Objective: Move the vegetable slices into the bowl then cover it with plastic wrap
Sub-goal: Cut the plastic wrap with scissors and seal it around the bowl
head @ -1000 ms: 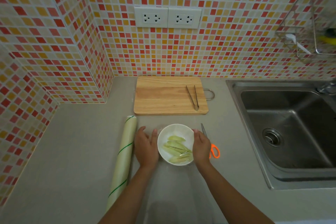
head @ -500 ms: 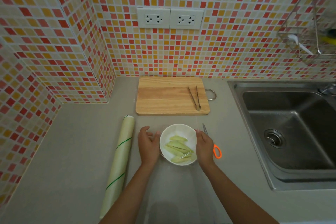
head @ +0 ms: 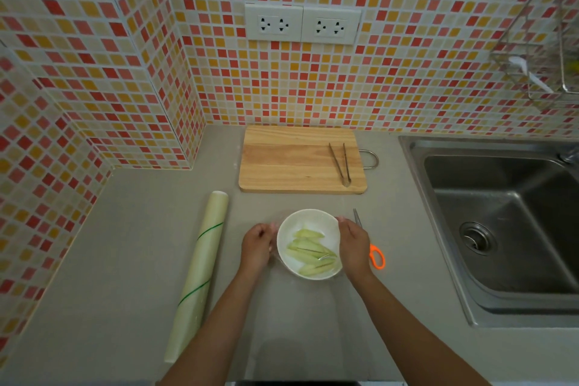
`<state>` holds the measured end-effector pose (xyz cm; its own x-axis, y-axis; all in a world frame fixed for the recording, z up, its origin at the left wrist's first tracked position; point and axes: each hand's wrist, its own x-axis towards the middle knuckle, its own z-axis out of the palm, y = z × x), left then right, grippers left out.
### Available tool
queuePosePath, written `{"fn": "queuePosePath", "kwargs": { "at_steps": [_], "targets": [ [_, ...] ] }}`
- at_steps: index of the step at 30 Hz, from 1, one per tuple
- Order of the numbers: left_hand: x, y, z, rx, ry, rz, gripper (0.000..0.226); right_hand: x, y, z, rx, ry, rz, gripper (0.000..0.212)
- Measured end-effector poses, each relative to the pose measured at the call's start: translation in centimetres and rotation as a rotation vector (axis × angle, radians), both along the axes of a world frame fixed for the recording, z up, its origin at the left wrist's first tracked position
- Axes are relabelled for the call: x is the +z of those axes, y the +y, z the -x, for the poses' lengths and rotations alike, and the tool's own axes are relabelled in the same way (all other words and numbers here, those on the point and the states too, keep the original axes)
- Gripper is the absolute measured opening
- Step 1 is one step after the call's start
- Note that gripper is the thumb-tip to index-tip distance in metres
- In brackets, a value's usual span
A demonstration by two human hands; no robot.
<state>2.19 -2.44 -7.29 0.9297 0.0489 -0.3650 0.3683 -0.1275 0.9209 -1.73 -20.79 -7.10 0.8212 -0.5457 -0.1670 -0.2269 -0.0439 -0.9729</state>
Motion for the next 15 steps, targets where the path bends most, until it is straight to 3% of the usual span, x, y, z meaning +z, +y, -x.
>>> {"fn": "queuePosePath", "kwargs": {
  "at_steps": [6,10,15],
  "targets": [
    [-0.4,-1.9,2.2,0.115,-0.179,-0.123,0.028,0.0,-0.1,-0.5,0.021,0.013,-0.01,0.035],
    [-0.7,-1.9,3.3,0.144,-0.258,-0.353,0.013,0.1,0.0,-0.6,0.033,0.007,-0.019,0.034],
    [-0.4,-1.0,3.8,0.062,-0.313,-0.729,0.041,0.5,0.0,-0.6,0.046,0.024,-0.02,0.034]
  ]
}}
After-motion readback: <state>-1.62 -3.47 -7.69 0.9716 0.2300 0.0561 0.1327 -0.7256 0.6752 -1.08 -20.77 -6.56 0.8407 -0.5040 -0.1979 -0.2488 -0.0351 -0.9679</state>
